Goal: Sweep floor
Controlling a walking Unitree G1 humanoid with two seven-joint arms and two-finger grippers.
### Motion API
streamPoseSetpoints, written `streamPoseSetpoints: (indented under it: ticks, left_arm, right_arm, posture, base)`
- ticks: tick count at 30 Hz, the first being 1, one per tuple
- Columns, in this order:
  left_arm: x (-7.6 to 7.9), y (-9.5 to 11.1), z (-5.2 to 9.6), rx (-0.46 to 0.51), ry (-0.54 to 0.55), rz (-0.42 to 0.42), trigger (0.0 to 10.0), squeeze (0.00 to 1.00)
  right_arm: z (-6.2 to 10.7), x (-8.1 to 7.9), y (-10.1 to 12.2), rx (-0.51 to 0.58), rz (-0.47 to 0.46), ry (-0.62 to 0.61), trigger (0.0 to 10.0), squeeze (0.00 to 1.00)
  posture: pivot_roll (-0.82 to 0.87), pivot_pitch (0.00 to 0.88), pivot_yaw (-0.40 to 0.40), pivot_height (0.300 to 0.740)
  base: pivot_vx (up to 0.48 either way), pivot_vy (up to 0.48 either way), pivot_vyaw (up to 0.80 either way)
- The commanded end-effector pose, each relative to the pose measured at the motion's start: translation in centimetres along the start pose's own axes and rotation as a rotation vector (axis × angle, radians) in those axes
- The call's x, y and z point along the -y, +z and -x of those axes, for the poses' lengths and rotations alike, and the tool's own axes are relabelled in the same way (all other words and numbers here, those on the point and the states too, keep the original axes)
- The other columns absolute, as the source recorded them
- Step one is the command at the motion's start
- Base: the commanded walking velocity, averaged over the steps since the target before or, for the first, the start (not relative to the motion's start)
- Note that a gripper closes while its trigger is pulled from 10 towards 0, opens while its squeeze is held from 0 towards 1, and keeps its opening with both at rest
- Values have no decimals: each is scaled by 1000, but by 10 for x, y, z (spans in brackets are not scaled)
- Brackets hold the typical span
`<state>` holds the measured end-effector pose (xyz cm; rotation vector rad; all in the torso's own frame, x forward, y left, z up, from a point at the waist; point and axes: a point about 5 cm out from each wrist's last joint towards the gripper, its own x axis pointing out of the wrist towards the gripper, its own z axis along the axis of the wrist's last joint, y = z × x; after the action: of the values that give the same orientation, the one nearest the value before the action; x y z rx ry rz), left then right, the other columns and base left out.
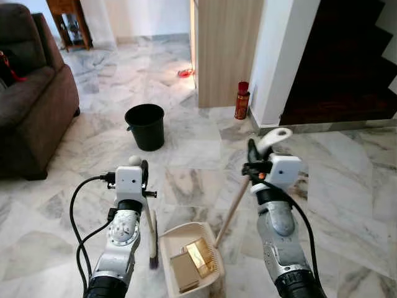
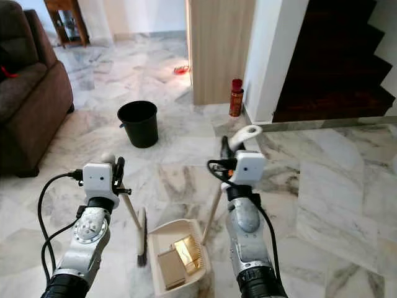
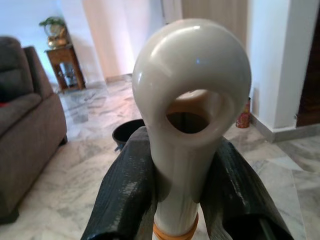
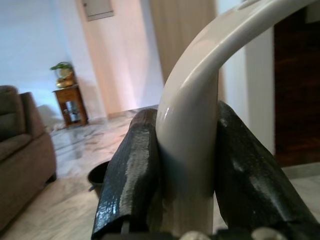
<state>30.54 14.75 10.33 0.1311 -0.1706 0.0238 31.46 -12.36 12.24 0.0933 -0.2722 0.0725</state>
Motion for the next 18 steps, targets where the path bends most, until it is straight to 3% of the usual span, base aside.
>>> streamPoseSetpoints:
  ticks: [1, 6, 18]
  left_arm:
    - [-6, 11, -5, 50, 23, -11, 10000, 0]
    - [-5, 10, -4, 48, 23, -12, 10000, 0]
    - [-5, 10, -3, 47, 29, -15, 10000, 0]
  right_arm:
    - [-7, -5, 17, 83, -2, 13, 10000, 0]
    - [-7, -4, 17, 77, -12, 14, 10000, 0]
    - [-7, -8, 15, 63, -28, 34, 10000, 0]
  posture:
    - [43, 0, 37, 740]
    - [42, 0, 36, 740]
    - [45, 0, 34, 740]
  base:
    - [247, 0, 800]
    - [246, 0, 800]
    - [257, 0, 0]
